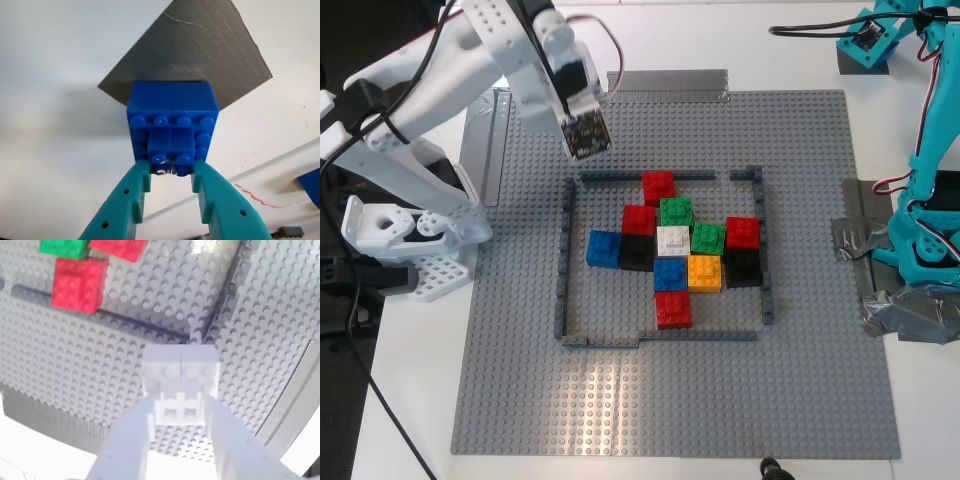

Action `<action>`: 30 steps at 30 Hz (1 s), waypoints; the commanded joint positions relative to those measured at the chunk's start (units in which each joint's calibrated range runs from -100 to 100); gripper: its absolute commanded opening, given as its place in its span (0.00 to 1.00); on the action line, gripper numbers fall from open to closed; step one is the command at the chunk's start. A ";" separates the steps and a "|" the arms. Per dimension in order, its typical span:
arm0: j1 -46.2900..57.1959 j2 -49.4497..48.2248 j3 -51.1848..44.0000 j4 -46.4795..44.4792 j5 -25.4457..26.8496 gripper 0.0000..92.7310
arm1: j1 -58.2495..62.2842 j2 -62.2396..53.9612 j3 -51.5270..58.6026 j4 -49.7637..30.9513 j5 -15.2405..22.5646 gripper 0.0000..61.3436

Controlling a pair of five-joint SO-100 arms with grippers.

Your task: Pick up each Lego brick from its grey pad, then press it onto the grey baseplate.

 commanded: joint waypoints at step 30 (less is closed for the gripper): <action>-17.20 -33.91 19.16 15.65 -3.57 0.00 | 17.38 3.49 17.25 -16.74 2.15 0.00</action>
